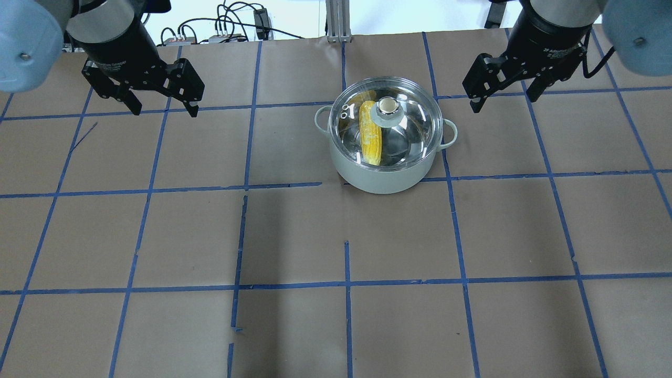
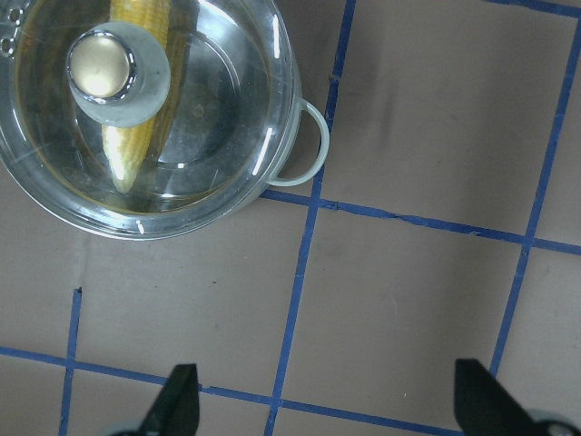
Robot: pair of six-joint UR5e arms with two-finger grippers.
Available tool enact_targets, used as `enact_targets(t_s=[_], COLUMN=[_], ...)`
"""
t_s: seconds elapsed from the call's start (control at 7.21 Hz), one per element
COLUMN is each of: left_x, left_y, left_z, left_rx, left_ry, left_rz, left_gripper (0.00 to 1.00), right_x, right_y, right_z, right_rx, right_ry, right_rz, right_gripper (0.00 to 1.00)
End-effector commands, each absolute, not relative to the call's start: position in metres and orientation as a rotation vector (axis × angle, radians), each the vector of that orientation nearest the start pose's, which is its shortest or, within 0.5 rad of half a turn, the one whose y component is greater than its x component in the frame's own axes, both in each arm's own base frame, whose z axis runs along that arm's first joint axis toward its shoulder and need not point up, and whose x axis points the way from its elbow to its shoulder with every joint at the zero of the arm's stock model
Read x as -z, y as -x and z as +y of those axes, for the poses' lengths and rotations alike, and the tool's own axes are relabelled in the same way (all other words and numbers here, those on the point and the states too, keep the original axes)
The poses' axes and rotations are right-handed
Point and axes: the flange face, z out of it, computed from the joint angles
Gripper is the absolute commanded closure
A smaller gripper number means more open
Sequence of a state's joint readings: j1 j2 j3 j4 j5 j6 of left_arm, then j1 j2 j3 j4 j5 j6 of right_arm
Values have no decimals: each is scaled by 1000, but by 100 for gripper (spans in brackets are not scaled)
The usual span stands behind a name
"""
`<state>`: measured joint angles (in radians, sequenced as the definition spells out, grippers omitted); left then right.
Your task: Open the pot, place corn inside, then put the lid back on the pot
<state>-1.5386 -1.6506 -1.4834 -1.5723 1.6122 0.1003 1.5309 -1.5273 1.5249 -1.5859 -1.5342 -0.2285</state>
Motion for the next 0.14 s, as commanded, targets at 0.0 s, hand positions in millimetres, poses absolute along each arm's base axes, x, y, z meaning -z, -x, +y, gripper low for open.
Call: enact_targets(t_s=[0.0], left_x=[-490], left_y=[112], left_z=[-530], left_rx=[5], left_ry=[-97], left_rz=[3098], left_gripper=[0], right_x=[-488], right_y=[-116], right_z=[-518], right_rx=[29], right_ry=[293], right_rz=[3093], right_gripper=[0])
